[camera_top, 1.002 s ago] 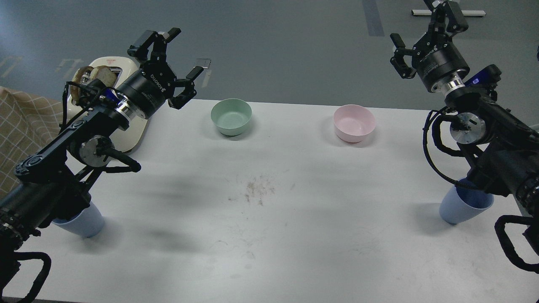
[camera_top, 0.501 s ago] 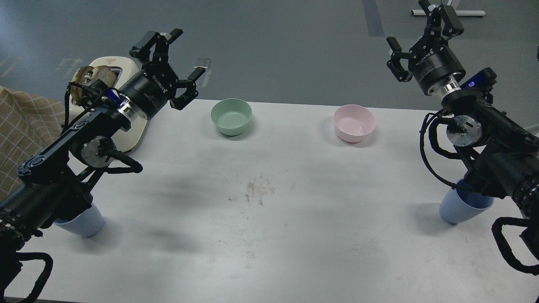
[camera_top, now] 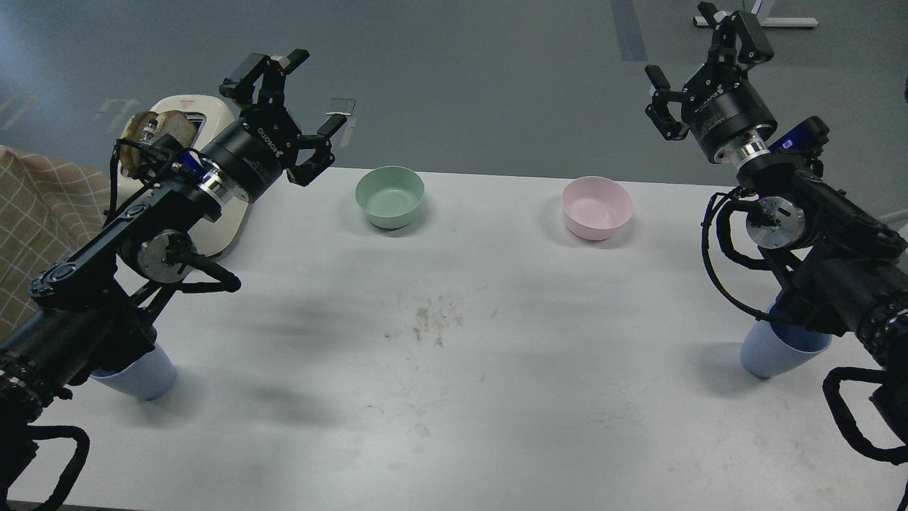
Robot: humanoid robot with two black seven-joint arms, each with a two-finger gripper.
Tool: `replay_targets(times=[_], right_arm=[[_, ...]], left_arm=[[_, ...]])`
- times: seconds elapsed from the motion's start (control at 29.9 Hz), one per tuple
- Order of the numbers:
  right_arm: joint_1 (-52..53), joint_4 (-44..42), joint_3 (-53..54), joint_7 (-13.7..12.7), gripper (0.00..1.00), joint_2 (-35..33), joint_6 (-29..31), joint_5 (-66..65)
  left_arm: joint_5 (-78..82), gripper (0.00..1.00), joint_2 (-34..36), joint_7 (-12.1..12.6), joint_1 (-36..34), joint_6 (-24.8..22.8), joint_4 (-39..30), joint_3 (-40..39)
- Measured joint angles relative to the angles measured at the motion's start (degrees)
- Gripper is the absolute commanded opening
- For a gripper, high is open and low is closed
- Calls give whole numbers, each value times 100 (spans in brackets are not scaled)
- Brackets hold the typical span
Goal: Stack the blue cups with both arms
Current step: 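Lower the left gripper to the blue cup nearest the left arm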
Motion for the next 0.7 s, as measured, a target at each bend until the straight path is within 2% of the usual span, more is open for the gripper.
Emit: replay_targets(times=[0.13, 0.27, 0.4, 0.6, 0.7], right_arm=[[-2, 1, 0, 0, 100, -55, 0, -1], [-11, 14, 0, 0, 100, -94, 0, -1], [-35, 32, 0, 0, 100, -125, 0, -3], [-56, 76, 1, 0, 100, -204, 0, -24], [-73, 82, 1, 0, 100, -219, 0, -31]], left_arm=[[148, 98, 66, 5, -4, 0, -19, 18], [881, 97, 485, 12, -33, 0, -398, 27], [1673, 97, 1159, 9, 0, -1, -1062, 53], [2619, 97, 2553, -5, 230, 1, -1935, 99], [3538, 97, 3186, -129, 467, 1, -2214, 106]])
